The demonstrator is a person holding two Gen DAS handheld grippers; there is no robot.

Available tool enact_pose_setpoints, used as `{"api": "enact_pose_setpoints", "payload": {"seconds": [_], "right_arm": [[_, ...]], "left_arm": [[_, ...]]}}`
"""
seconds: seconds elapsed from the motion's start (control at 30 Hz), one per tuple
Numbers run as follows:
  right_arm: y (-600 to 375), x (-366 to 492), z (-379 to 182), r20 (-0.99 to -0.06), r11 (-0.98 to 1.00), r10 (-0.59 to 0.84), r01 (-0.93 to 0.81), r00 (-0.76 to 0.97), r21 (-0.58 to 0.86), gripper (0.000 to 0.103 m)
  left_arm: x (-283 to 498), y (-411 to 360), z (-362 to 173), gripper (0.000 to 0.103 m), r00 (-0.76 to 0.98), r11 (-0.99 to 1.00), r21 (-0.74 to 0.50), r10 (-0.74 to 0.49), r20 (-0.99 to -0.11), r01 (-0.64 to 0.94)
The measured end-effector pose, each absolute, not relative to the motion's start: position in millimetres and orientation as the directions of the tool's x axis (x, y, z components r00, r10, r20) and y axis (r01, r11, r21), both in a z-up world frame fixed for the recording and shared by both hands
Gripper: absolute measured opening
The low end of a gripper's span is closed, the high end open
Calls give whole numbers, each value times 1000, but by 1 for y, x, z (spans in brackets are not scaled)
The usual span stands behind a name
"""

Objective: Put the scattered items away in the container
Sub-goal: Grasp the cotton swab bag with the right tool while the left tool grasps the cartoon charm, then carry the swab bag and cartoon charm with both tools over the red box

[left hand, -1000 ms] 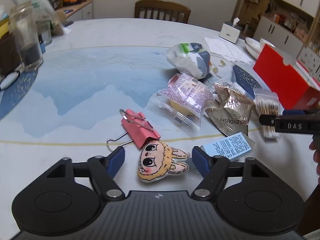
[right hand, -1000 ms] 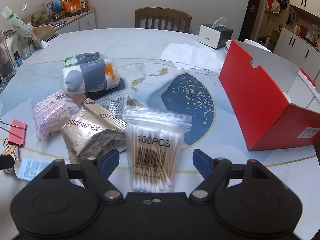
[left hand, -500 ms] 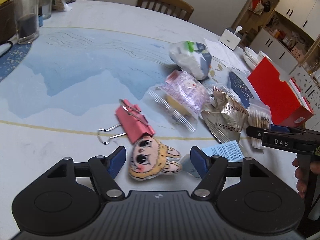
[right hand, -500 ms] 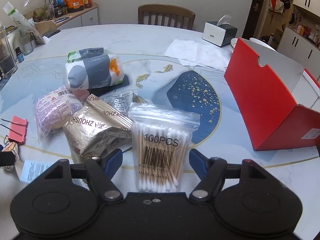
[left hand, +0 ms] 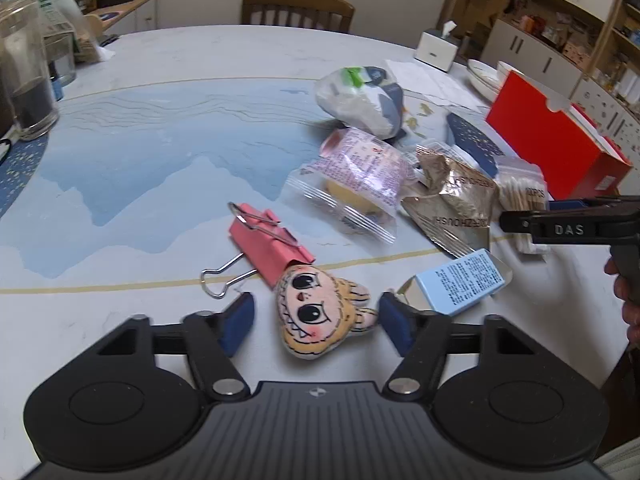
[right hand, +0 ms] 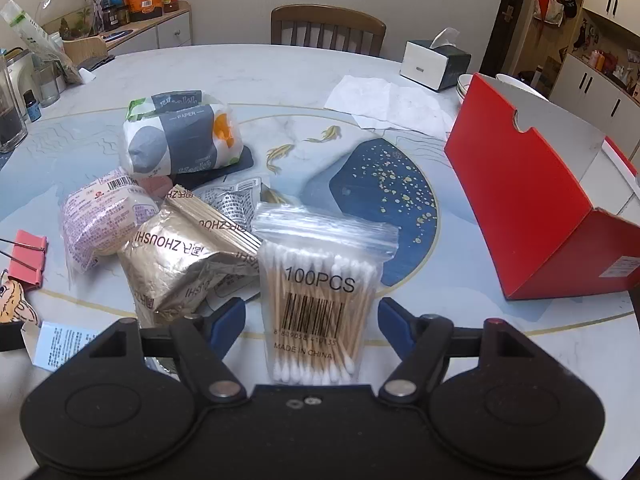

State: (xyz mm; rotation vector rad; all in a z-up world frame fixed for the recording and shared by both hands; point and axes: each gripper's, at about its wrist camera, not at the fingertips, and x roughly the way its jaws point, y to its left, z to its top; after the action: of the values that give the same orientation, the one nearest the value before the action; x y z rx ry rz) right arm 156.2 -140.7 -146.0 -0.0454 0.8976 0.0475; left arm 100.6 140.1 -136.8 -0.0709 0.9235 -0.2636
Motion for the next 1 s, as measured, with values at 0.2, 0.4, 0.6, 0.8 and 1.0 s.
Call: {"api": "enact_pose_setpoints", "payload": {"seconds": [0.2, 0.4, 0.6, 0.8, 1.0], "right_arm": [[-142, 158, -146, -792, 999, 24, -50, 610, -8, 48], [-143, 154, -140, -794, 999, 17, -39, 608, -8, 37], [-147, 146, -130, -786, 999, 35, -38, 617, 14, 35], [-154, 138, -113, -768, 998, 62, -53, 637, 36, 35], [-173, 137, -90, -743, 994, 108, -83, 660, 71, 35]], "left_arm": [[100, 141, -137, 48, 568, 962, -178, -268, -778, 209], [99, 144, -134, 39, 561, 958, -194, -282, -779, 212], [95, 143, -129, 37, 565, 952, -203, -299, -769, 228], [91, 145, -114, 35, 590, 954, -214, -298, -750, 209], [90, 136, -87, 35, 630, 958, -204, -287, -722, 203]]}}
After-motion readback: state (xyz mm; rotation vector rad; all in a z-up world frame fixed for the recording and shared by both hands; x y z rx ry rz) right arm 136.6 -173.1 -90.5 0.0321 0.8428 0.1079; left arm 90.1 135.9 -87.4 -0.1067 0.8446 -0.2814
